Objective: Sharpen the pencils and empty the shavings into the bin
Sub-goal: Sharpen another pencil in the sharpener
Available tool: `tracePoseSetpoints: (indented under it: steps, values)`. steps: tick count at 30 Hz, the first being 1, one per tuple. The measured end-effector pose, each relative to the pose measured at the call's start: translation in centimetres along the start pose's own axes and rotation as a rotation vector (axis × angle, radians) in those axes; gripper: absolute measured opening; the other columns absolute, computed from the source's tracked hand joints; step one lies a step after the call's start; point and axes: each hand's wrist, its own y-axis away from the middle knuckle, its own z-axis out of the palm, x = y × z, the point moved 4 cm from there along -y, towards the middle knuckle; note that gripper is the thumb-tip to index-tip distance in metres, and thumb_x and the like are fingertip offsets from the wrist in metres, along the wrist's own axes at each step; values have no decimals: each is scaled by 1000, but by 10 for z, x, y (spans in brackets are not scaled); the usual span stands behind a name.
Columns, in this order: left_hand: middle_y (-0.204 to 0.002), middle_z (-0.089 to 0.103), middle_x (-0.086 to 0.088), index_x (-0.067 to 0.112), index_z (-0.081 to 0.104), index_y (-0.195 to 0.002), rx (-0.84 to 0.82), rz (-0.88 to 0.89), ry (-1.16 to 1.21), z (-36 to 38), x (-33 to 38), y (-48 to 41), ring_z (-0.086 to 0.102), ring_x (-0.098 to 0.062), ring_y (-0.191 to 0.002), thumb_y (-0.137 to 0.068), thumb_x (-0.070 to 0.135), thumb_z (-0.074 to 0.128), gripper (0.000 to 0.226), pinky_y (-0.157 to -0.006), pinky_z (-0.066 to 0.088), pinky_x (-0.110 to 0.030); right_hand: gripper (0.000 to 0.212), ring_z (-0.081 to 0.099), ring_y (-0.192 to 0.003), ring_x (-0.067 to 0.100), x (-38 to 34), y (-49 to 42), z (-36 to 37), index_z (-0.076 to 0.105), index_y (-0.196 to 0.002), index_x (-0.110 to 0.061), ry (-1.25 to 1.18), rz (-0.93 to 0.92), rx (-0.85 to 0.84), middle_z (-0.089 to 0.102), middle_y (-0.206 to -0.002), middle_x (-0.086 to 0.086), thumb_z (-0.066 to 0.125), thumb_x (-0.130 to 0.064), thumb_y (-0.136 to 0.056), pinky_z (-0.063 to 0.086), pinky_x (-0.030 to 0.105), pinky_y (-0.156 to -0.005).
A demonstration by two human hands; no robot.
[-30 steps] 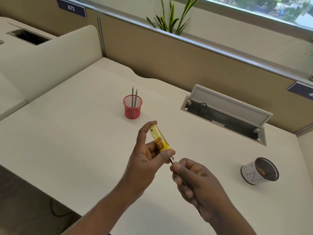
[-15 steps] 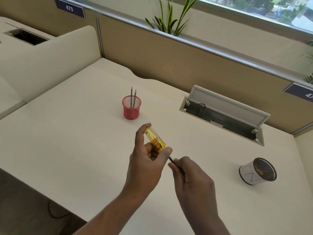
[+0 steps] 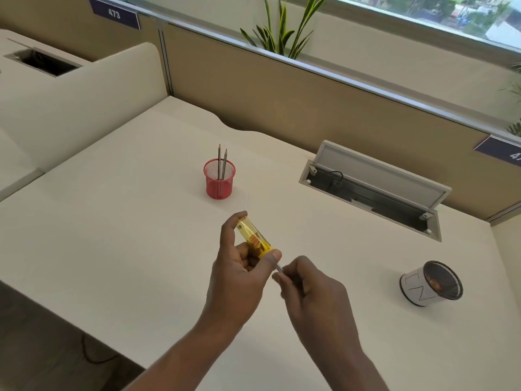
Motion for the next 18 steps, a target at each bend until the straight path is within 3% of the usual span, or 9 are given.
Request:
tracePoseSetpoints:
  steps: [5, 9, 13, 18]
  values:
    - [-89, 78, -8, 53, 42, -137, -74, -37, 84, -1, 0, -5, 77, -30, -89, -82, 26, 80, 72, -93, 60, -44, 22, 63, -48, 12, 4, -3, 1, 61, -79, -29, -262, 155, -133, 73, -67, -4, 64, -29, -101, 49, 24, -46]
    - [-96, 78, -16, 47, 44, -139, -101, -88, 151, -2, 5, -11, 74, -37, -91, -80, 23, 81, 74, -83, 59, -30, 23, 64, -48, 13, 6, -6, 0, 66, -82, -32, -346, 199, -208, 76, -70, 0, 58, -26, -103, 48, 24, -45]
    - [-97, 79, -21, 33, 43, -142, -64, -111, 269, -9, 10, -21, 73, -34, -85, -90, 11, 74, 65, -84, 59, -39, 21, 67, -54, 14, 9, -6, -1, 65, -83, -33, -360, 207, -194, 78, -74, -2, 61, -27, -102, 50, 26, -51]
    - [-98, 78, -25, 29, 46, -139, -47, -156, 356, -15, 11, -28, 73, -31, -80, -86, 15, 74, 62, -79, 62, -36, 21, 73, -63, 17, 11, -4, 4, 66, -83, -32, -421, 215, -176, 78, -76, 0, 62, -23, -102, 55, 25, -56]
